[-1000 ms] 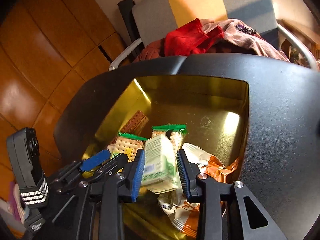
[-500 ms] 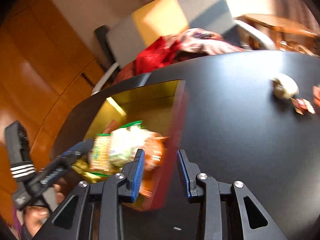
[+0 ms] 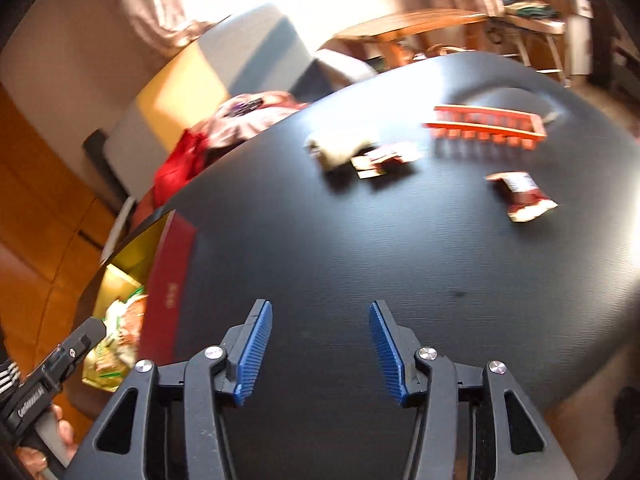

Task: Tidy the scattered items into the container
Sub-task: 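Move both tools back over the table and grasp a red chocolate with the left tool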

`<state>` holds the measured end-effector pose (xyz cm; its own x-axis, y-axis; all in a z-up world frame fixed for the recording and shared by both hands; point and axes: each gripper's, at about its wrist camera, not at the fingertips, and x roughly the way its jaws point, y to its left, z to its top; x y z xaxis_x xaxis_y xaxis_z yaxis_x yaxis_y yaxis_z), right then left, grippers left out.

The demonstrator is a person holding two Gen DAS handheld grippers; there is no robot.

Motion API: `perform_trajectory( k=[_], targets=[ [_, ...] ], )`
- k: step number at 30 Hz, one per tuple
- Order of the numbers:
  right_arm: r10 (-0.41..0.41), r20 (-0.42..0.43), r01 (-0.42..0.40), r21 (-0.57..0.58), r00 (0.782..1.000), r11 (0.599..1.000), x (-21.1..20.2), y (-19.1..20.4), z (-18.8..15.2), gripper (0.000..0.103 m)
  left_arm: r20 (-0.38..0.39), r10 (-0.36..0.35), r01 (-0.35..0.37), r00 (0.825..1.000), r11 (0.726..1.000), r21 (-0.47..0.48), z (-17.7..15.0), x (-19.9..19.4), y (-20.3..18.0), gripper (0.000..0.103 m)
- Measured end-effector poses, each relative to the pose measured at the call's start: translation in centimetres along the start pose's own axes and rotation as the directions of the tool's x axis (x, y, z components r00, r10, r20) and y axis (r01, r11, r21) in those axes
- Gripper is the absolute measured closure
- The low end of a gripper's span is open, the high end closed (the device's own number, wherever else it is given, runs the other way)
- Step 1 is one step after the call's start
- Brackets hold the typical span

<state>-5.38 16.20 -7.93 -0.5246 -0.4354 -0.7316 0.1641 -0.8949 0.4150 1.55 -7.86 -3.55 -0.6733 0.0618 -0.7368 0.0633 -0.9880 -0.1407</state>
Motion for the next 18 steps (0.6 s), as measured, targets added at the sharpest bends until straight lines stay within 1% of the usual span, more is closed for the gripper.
perform_trajectory(
  k=[2,6,8,13,15,18],
  targets=[
    [-0.042,0.026,0.042,0.0,0.999,0.999,-0.9,-1.1,0.0,0.04,-0.02,-0.014,0.015,1.0,0.999,0.041,0.2,0.9,-1.8,0.046],
    [-0.126,0.057,0.126,-0.01,0.99,0.992,-2.2,-2.6,-0.1,0.038,-0.042,-0.032,0.037,0.999,0.994,0.098,0.3,2.1,-5.0,0.046],
    [-0.162,0.072,0.164,-0.024,0.984,0.986,-2.8,-3.1,-0.1,0.036,-0.054,-0.05,0.056,0.997,0.99,0.126,0.3,2.6,-6.5,0.046],
    [-0.222,0.095,0.225,-0.024,0.97,0.974,-3.7,-4.4,-0.2,0.034,-0.074,-0.041,0.055,0.996,0.978,0.199,0.2,3.7,-9.4,0.046],
    [-0.244,0.1,0.248,-0.022,0.964,0.969,-3.9,-4.8,-0.3,0.034,-0.078,-0.033,0.05,0.996,0.973,0.226,0.2,4.1,-10.2,0.046],
    [-0.278,0.108,0.281,-0.02,0.955,0.959,-4.2,-5.4,-0.3,0.034,-0.097,-0.026,0.049,0.995,0.969,0.241,0.1,5.0,-10.7,0.046]
  ],
)
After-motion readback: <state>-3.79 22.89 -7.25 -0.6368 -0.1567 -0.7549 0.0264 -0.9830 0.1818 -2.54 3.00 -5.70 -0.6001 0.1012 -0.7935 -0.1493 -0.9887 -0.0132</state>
